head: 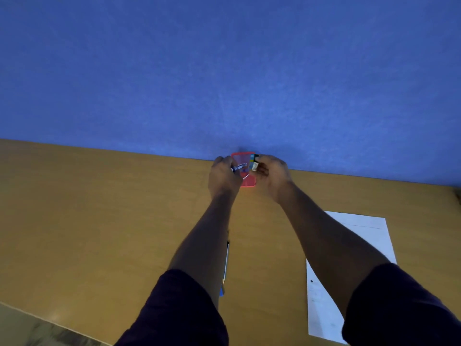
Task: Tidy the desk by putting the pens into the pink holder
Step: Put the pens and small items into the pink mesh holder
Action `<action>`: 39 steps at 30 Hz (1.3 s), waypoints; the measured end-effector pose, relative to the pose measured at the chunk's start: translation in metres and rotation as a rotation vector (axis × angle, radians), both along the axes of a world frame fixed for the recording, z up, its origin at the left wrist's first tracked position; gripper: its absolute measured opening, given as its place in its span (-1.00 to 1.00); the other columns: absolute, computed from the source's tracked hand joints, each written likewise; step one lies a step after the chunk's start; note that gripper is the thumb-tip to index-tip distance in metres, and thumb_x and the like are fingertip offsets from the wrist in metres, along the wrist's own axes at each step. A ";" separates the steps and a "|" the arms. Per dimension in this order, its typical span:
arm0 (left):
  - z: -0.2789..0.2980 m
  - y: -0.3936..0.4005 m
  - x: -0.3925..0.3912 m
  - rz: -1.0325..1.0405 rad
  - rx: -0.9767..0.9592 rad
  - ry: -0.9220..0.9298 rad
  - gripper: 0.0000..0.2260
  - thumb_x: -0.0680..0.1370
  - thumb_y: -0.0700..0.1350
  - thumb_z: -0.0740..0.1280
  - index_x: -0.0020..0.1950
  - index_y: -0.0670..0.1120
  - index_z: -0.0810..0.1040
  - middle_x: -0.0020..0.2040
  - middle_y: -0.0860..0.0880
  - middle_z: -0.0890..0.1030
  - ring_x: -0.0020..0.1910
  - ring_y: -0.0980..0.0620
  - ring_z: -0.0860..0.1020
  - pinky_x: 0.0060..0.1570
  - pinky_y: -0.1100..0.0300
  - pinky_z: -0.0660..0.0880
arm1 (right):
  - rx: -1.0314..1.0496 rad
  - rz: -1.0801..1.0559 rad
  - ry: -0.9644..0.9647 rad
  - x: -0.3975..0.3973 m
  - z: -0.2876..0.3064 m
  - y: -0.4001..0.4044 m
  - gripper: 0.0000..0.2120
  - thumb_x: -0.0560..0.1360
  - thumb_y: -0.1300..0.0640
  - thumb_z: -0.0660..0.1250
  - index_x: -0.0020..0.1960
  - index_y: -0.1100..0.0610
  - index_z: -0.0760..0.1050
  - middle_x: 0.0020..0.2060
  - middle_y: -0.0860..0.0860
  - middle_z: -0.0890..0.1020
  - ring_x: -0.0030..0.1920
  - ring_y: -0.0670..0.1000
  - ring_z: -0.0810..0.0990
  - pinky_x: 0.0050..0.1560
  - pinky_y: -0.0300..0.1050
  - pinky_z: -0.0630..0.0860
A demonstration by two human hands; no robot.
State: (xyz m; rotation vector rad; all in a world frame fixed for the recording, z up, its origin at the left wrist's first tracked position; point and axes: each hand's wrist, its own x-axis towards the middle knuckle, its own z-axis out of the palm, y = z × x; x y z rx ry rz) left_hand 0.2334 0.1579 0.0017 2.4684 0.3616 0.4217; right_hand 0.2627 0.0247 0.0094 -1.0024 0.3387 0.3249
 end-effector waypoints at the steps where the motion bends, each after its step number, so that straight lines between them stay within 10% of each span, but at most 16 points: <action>1: 0.000 0.000 0.000 -0.003 0.000 0.003 -0.97 0.46 -0.25 0.41 -0.12 -0.17 0.60 -0.06 -0.16 0.58 -0.14 -0.19 0.57 -0.27 0.12 0.38 | 0.023 -0.011 0.044 0.007 0.001 0.001 -0.93 0.51 0.29 0.30 -0.10 0.27 0.55 -0.23 0.18 0.62 -0.23 0.11 0.62 -0.20 -0.06 0.65; 10: -0.001 0.011 0.003 -0.011 0.026 0.027 -0.93 0.47 -0.24 0.41 -0.07 -0.13 0.66 -0.04 -0.13 0.59 -0.12 -0.16 0.61 -0.25 0.09 0.51 | -0.457 0.004 -0.109 0.038 0.013 0.014 -0.84 0.51 0.36 0.28 -0.18 0.21 0.58 -0.31 0.09 0.59 -0.42 -0.01 0.59 -0.30 -0.19 0.63; 22: 0.005 0.007 0.010 -0.079 0.030 0.182 -0.89 0.49 -0.19 0.39 -0.04 -0.06 0.68 -0.02 -0.09 0.66 -0.04 -0.10 0.62 -0.20 0.17 0.47 | -1.348 0.470 -0.530 0.060 0.002 0.029 -0.84 0.46 0.17 0.36 -0.01 0.22 0.62 -0.07 0.15 0.65 -0.01 0.17 0.61 -0.10 -0.07 0.50; 39: 0.009 0.008 0.004 -0.159 0.008 0.151 -0.80 0.54 -0.14 0.40 0.16 -0.03 0.61 0.02 -0.15 0.68 0.01 -0.16 0.63 -0.17 0.12 0.48 | -1.550 0.519 -0.679 0.047 -0.010 0.020 -0.79 0.51 0.07 0.34 0.11 0.04 0.63 0.01 0.10 0.54 0.05 0.14 0.59 -0.05 -0.02 0.59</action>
